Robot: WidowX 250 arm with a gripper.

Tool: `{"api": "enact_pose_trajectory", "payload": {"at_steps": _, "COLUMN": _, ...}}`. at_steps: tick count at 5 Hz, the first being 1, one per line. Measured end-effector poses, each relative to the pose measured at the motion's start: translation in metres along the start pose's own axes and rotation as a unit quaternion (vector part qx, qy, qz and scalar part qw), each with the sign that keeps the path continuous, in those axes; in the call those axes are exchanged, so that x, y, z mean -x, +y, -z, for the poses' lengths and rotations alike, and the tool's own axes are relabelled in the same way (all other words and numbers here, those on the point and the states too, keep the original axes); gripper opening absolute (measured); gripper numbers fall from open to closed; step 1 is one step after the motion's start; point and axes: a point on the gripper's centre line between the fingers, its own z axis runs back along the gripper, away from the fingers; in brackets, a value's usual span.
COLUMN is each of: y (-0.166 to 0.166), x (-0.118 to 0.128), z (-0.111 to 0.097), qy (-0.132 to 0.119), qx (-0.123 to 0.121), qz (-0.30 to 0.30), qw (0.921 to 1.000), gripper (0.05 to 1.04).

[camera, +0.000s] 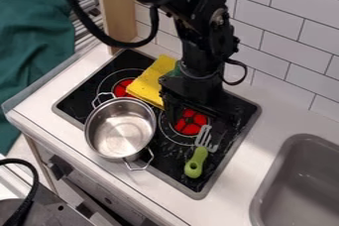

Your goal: Move the broccoli from the yellow cloth to the upper right corner of the stove

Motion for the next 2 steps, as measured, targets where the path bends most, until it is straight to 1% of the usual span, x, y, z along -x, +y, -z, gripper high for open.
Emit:
{"api": "enact_pose_trajectory", "payload": {"at_steps": 1, "y": 0.001, "x": 0.005, "z": 0.007, "qy": 0.016, "qx": -0.003, "qz": 0.001, "qw": 0.9999, "gripper": 1.008}}
{"api": "enact_pose_trajectory", "payload": {"at_steps": 2, "y": -0.001, "x": -0.013, "z": 0.005, "qy": 0.002, "qx": -0.006, "qz": 0.011, "qw": 0.9999, "gripper": 1.008}}
